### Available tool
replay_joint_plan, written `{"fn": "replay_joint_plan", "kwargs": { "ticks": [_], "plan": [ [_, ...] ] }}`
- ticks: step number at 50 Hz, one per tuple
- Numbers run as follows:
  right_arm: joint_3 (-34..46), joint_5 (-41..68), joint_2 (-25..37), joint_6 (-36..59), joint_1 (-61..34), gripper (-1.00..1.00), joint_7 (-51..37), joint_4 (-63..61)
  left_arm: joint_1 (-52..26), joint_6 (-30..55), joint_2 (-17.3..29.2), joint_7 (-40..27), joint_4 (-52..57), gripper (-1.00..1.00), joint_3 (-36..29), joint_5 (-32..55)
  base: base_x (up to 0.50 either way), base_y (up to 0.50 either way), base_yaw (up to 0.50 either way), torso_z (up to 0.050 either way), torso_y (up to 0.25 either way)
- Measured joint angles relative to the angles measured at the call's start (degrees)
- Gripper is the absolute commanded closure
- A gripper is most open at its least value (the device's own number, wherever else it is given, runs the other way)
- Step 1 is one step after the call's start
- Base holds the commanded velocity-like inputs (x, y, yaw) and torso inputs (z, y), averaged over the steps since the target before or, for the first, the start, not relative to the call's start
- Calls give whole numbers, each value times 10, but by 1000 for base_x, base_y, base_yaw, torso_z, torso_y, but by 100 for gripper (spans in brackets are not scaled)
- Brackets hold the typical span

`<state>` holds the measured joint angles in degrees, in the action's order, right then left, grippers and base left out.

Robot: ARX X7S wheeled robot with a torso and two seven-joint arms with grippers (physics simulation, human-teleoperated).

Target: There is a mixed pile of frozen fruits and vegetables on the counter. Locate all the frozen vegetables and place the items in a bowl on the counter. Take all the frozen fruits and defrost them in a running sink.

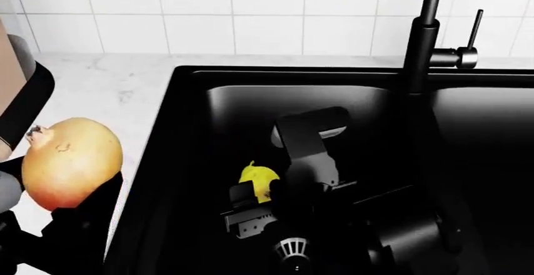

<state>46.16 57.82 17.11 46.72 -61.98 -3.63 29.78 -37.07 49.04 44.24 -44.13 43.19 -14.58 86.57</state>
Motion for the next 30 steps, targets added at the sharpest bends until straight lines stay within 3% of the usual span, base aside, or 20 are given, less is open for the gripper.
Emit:
{"fn": "replay_joint_plan", "kwargs": {
  "ticks": [15,30],
  "plan": [
    [38,-55,-68,-62,-14,100,75,166,-17,3,11,-12,2,100,2,26,0,0,0,0,1],
    [52,-72,-93,-86,-14,100,102,229,-22,3,13,-15,3,100,0,34,0,0,0,0,0]
  ]
}}
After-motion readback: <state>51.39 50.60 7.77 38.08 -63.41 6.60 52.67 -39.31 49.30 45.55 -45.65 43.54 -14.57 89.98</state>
